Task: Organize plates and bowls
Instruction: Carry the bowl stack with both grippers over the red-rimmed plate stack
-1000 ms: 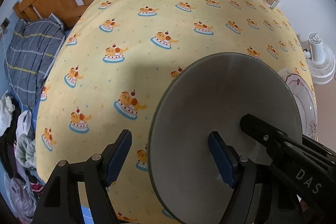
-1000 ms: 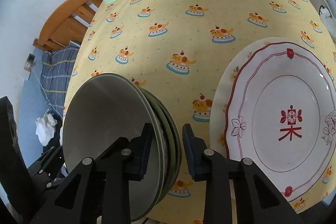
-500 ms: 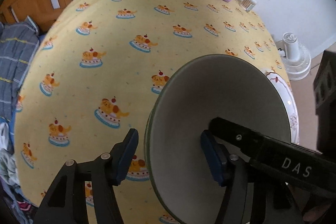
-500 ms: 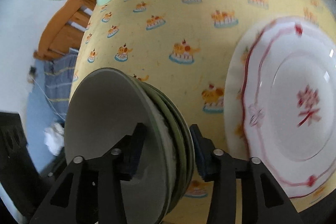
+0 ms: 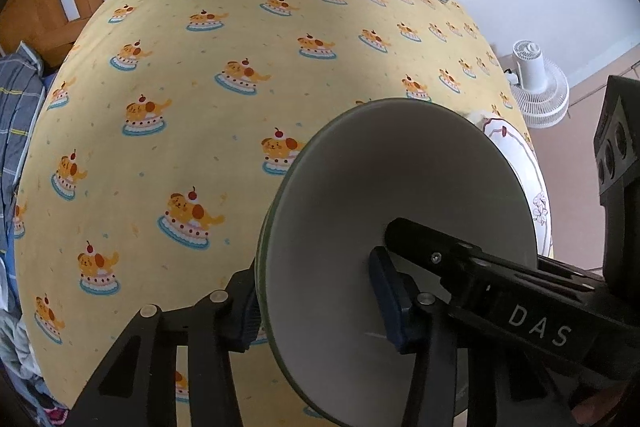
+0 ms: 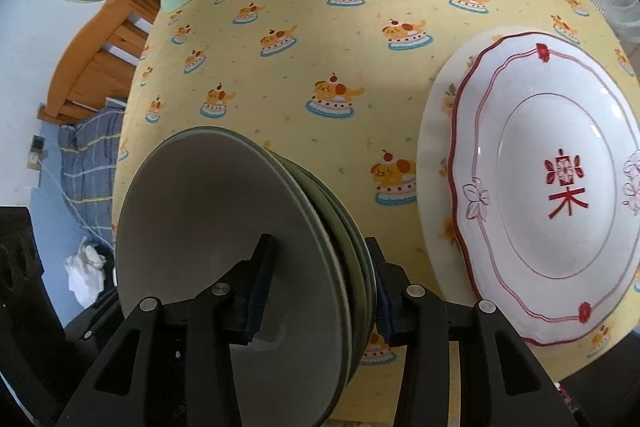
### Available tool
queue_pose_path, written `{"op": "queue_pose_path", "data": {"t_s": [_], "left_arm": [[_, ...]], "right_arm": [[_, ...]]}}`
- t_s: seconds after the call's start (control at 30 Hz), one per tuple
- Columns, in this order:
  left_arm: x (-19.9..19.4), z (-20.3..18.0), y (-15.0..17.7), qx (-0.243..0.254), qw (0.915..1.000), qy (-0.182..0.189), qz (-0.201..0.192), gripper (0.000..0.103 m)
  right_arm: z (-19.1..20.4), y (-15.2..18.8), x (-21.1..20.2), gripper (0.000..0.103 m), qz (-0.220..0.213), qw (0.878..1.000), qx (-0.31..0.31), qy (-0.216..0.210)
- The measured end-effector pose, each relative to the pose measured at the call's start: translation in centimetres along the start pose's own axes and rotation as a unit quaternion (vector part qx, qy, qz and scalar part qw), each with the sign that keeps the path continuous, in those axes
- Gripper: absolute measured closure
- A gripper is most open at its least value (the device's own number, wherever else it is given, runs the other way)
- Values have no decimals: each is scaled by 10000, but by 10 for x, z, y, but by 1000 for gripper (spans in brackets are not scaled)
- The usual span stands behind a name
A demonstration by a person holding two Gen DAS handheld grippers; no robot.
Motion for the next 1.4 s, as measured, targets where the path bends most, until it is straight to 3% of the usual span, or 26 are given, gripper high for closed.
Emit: {"op": "queue_pose_path", "data": {"t_s": [0.3,0.73,1.4], "left_arm": [[-4,-3,7,101,9997,99,207,56],[-33,-32,-3,396,9990,214,-30,57],[-23,-112,-17,-216,9978,-210,-587,56]], "right_arm": [[-4,7,-9,59,56,9997,137,217],[-10,3,-54,59,-332,9987,267,286],[-73,-38,-91,59,-347,9976,-591,-121]]}}
Point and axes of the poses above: each gripper's, at about its wrist camera, not at the fingertips, and x roughly the way its jaws point, z to its left, y to its underside, the point moved 10 cm from there along x, roughly the way its jaws point, and after that the axes turned 9 degrees about -z, right-handed, at the moved point
